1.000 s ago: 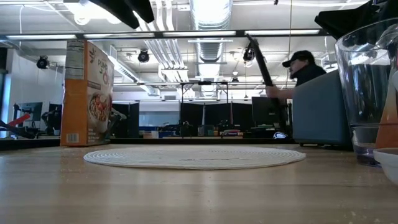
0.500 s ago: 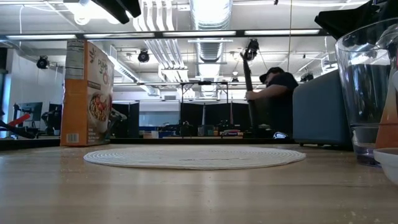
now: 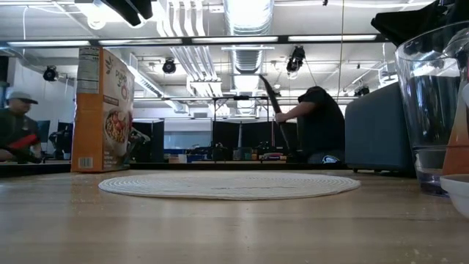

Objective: Arrange a breakfast setting
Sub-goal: Move the purple cup with spoon to the top of the table

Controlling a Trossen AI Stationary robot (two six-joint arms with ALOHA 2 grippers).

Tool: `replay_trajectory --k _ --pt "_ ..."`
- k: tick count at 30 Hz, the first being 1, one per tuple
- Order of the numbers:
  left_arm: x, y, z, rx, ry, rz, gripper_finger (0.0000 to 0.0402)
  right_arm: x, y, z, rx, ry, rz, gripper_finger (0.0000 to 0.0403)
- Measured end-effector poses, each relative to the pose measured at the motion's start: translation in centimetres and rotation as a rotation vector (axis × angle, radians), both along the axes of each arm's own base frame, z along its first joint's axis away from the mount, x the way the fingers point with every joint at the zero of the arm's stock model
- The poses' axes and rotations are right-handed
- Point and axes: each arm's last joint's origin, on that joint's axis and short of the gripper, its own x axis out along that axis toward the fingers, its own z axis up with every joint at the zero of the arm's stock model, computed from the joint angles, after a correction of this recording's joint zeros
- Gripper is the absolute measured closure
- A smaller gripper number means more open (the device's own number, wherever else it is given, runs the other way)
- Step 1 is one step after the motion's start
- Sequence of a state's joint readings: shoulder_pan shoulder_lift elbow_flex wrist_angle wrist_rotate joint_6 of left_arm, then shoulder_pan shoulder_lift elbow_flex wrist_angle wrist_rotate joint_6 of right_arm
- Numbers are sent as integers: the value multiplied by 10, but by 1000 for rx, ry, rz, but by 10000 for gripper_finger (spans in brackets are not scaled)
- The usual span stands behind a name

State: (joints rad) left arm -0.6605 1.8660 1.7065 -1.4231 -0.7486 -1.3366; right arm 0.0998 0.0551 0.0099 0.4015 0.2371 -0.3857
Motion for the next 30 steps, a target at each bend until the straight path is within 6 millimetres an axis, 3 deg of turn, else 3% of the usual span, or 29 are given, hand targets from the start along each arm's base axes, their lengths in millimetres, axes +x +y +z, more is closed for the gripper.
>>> replay_trajectory --k 15,21,30 --pt "-7 0 2 -56 17 60 233 -4 0 9 109 -114 42 296" --pt "-9 2 2 -40 26 72 233 -5 0 13 232 -136 104 296" --pt "-12 2 2 -16 55 60 233 -7 -1 64 408 93 103 296"
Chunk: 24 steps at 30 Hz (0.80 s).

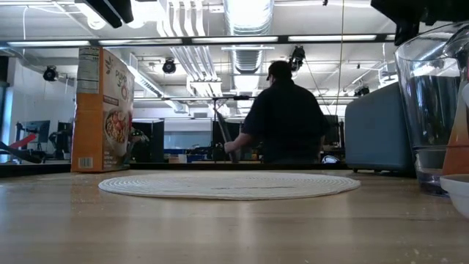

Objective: Arrange a breakfast setting
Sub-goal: Move the purple cup with spoon to the top of the table

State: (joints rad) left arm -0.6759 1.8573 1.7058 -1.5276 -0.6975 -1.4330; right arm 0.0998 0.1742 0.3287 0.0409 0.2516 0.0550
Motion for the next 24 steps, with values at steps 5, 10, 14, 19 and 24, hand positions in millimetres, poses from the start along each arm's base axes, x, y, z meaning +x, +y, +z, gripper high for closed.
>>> replay_trajectory --k 5,10,14,19,24 --pt "-4 -3 0 11 14 -16 233 1 0 24 147 258 -3 296" --pt "-7 -6 0 18 23 -28 233 9 2 46 227 505 15 296" --pt "-10 -8 -2 19 23 -32 233 34 8 54 266 748 94 296" --pt "-12 -10 -4 19 19 -31 233 53 11 59 261 993 111 296" --pt "-15 -14 -7 11 3 -16 233 71 14 64 241 1114 134 296"
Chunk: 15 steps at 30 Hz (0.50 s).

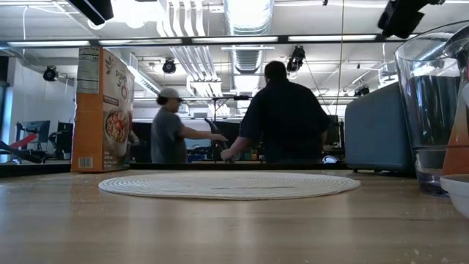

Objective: Arrange a breakfast setting
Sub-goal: Move the purple cup with spoon to the top of the table

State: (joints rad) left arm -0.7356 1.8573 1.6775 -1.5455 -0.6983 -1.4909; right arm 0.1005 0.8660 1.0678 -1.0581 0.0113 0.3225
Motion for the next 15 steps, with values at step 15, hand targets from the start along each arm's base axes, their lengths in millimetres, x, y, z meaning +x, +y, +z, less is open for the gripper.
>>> replay_trajectory --k 15 --pt "-6 -8 -11 -12 -67 33 233 38 25 1 95 93 139 296"
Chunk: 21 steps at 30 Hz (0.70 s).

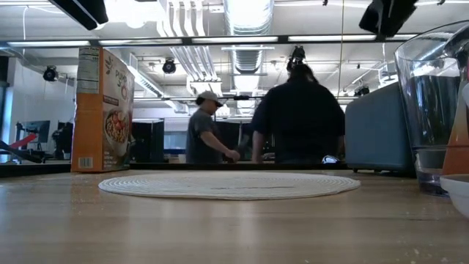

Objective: Arrange a breakfast setting
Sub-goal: Move the purple cup with spoon to the top of the table

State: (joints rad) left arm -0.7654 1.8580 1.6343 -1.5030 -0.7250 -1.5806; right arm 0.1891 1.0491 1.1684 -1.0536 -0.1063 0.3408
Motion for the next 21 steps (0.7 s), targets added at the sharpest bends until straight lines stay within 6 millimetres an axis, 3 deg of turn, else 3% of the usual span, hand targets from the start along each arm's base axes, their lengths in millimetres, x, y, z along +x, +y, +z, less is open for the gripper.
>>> replay_trajectory --k 10,21 --pt "3 -3 -6 -12 -43 -11 233 8 25 -12 9 75 107 296" --pt "4 -4 -6 -11 -42 -26 233 31 34 -38 -45 187 162 296"
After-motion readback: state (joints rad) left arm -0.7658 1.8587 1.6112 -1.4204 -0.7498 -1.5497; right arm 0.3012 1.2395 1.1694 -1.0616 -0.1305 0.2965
